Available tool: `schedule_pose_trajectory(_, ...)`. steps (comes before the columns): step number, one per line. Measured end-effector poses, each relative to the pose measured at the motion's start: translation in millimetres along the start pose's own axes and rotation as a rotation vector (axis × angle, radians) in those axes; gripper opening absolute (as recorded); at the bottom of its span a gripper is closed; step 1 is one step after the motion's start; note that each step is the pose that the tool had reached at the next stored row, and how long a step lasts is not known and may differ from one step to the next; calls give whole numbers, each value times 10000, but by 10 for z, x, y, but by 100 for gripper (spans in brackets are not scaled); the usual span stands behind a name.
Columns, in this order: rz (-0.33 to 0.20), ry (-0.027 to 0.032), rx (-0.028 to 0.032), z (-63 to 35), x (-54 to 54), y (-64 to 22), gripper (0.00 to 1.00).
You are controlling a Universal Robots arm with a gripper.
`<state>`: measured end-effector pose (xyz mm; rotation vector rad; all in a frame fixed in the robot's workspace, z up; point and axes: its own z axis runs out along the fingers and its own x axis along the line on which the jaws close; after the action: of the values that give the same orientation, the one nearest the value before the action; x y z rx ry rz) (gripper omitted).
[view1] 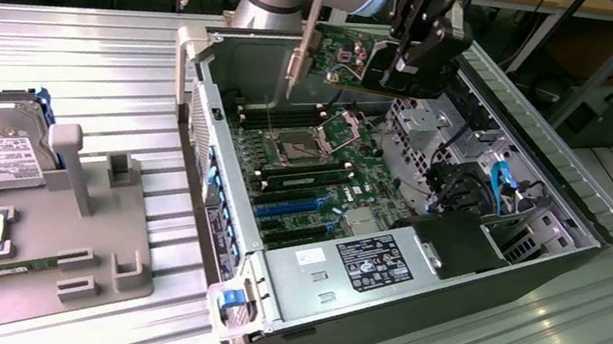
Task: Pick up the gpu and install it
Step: 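Insert the gpu into the slot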
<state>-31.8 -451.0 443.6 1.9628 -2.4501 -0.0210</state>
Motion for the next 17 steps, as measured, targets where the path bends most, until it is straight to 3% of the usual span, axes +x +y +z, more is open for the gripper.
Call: schedule_pose_trajectory(17, -1508, 22, -11, 0, -1, -4, 28)
